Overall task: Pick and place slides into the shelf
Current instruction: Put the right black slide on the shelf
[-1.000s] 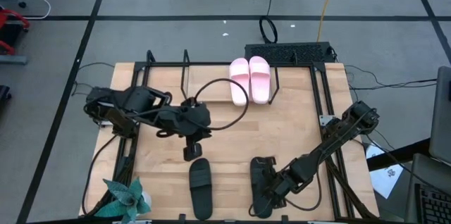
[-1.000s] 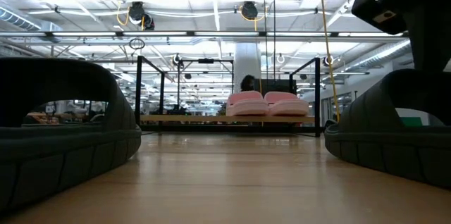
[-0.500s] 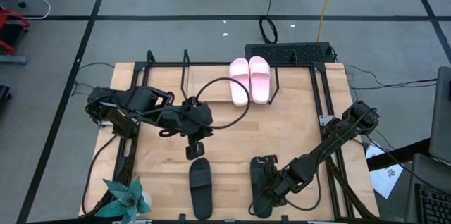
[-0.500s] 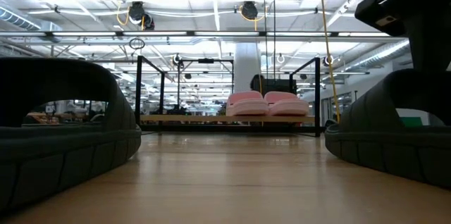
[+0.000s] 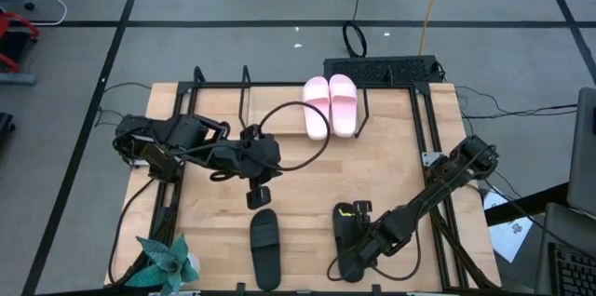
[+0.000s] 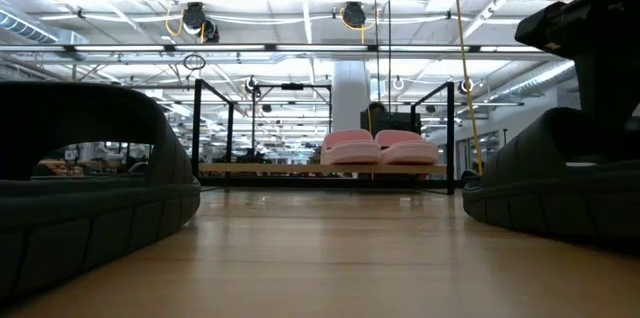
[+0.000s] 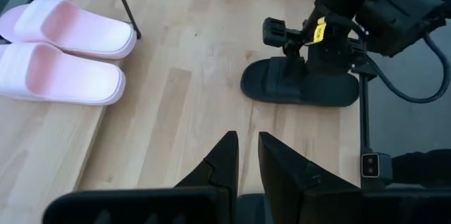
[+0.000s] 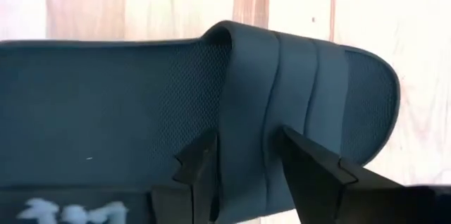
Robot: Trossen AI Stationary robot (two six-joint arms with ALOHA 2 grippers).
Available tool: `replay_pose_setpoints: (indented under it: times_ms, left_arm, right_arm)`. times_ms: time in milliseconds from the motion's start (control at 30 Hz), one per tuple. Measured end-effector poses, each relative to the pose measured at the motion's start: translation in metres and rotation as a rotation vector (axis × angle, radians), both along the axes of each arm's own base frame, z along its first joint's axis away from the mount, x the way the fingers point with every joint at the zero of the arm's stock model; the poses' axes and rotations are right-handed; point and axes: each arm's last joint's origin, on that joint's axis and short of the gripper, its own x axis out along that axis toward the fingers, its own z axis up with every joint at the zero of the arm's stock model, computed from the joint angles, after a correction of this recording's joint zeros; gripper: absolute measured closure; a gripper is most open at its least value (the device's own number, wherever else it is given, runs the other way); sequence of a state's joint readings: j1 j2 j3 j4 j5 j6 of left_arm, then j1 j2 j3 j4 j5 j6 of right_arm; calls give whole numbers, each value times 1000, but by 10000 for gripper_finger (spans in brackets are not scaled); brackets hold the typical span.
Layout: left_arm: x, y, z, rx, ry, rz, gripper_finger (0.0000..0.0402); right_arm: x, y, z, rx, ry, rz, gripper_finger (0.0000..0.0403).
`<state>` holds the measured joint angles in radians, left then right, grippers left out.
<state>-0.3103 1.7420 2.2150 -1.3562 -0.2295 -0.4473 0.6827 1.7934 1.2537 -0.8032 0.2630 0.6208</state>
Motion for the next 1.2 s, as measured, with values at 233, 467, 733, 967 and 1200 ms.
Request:
replay_pose_setpoints:
  times_ms: [233,467,733,967,1200]
  left_arm:
    - [0,-1,0,12,-2,-6,350]
    - [0,-2,1,19,-10,-18,350]
    - [1,-2,1,17,-23,-19,350]
    - [1,-2,1,16,-23,-20,350]
    - [1,-2,1,17,-23,-20,350]
  right_arm:
    - [3,-3,-12,-29,35,-44,261]
    - [6,-8,-9,-4,35,-105,261]
    - [4,-9,0,-64,80,-103,262]
    - [1,-13,5,-145,108,-107,262]
    - [-1,-17,7,-213,87,-135,268]
